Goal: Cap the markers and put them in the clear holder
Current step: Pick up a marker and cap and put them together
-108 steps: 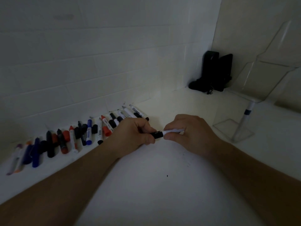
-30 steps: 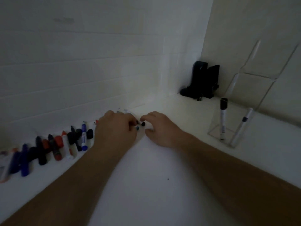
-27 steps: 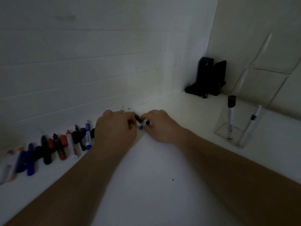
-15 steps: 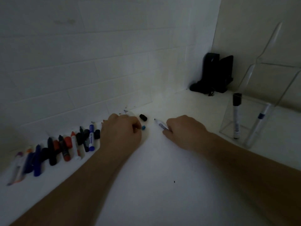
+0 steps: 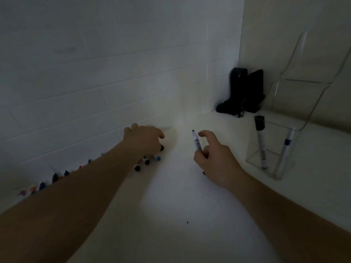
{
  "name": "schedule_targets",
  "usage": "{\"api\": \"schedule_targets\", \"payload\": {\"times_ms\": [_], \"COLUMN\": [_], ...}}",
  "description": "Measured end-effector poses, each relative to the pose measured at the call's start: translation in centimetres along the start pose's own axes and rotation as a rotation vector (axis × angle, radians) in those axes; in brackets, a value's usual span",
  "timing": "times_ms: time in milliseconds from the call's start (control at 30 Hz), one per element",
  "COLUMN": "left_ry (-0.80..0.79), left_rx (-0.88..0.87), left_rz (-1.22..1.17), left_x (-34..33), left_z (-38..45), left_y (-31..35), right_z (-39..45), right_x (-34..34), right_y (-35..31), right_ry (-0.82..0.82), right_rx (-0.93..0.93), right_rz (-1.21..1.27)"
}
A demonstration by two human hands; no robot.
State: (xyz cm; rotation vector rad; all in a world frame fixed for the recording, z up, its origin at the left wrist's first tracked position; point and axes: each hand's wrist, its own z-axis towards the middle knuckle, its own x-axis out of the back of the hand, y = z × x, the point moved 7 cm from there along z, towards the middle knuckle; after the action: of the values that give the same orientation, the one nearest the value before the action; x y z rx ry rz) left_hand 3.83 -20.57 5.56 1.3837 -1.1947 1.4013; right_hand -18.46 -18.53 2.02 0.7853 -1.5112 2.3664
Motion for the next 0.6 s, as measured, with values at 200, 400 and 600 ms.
{"api": "schedule_targets", "payload": {"times_ms": [200,400,600], "left_ry": [0.099,0.32,0.457], "left_rx": [-0.061,-0.433,-0.324], "left_rz": [-0.008,-0.584,-0.936], "left_x": [-0.5,0.0,-1.8], "left_z": [1.2,-7.2,-10.3], "left_y": [1.7,4.3,1.4], "right_z": [-0.2,0.0,-0.1], "right_x": [0.4,0.8,0.7], "right_y": [0.2,-0.5,-0.6], "right_ry": [-0.014,0.028,0.037], "right_rx": [-0.038,0.002,0.054], "right_rz": [0.113,0.083,-0.029]}}
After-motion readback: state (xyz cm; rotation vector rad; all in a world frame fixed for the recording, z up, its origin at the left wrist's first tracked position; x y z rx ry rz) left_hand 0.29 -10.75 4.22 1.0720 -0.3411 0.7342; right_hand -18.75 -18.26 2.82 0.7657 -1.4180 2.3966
